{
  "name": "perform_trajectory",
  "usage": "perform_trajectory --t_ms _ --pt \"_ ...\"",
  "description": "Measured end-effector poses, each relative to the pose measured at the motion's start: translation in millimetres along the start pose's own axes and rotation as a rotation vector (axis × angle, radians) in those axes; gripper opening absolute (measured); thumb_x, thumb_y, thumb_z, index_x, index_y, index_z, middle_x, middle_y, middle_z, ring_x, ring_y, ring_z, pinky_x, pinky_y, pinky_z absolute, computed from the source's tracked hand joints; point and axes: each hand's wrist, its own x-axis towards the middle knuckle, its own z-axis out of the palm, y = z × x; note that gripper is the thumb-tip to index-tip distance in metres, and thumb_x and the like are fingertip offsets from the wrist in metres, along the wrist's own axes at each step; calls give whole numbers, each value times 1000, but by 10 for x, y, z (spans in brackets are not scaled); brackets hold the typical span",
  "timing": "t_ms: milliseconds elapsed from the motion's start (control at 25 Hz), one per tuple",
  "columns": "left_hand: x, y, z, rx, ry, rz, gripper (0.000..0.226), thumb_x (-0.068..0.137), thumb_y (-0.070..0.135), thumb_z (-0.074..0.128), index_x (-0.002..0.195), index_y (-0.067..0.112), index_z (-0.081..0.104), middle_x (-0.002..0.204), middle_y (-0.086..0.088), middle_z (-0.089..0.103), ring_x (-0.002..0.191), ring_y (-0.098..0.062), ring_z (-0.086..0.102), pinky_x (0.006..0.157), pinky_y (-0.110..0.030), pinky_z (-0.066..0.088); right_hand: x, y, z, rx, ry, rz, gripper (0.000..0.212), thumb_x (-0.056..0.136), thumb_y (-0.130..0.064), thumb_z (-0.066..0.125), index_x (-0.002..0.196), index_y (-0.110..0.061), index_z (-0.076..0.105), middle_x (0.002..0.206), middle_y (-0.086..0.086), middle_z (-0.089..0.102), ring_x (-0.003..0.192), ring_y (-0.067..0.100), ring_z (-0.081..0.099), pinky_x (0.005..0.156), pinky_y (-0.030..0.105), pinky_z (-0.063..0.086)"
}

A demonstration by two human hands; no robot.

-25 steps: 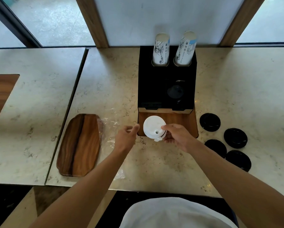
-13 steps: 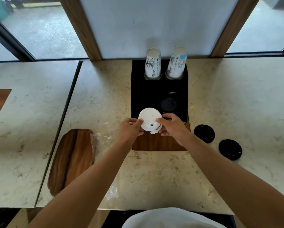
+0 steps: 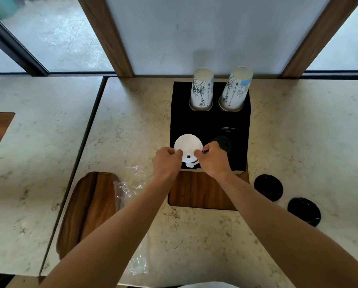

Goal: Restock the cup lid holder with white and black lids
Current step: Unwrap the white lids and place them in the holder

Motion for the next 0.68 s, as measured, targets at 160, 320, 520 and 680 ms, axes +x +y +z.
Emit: perform_trajectory --t_ms 160,320,520,680 --pt "24 13 55 7 -38 -51 13 85 18 53 73 16 55 68 -6 52 61 -19 46 56 -34 41 78 -30 75 -139 53 -41 42 91 -37 63 118 -6 51 108 15 66 85 25 67 49 19 40" --pt "23 18 40 6 -70 -92 22 78 -2 46 77 3 68 69 -13 56 62 -20 48 54 -34 39 109 -86 155 -294 90 -96 41 91 -33 63 115 -1 55 114 19 59 91 29 63 61 26 43" --pt "52 36 50 11 -89 -103 24 79 -4 44 80 13 61 75 -13 58 65 -21 48 58 -33 41 174 -129 175 -417 56 -136 30 91 -25 61 104 2 63 101 20 67 84 30 66 58 28 37" --pt "110 43 108 44 -126 -158 24 80 -2 43 93 -5 63 77 -12 58 59 -18 49 45 -22 34 217 -184 160 -440 2 -115 28 89 -23 64 101 2 65 97 19 70 84 31 68 58 29 39"
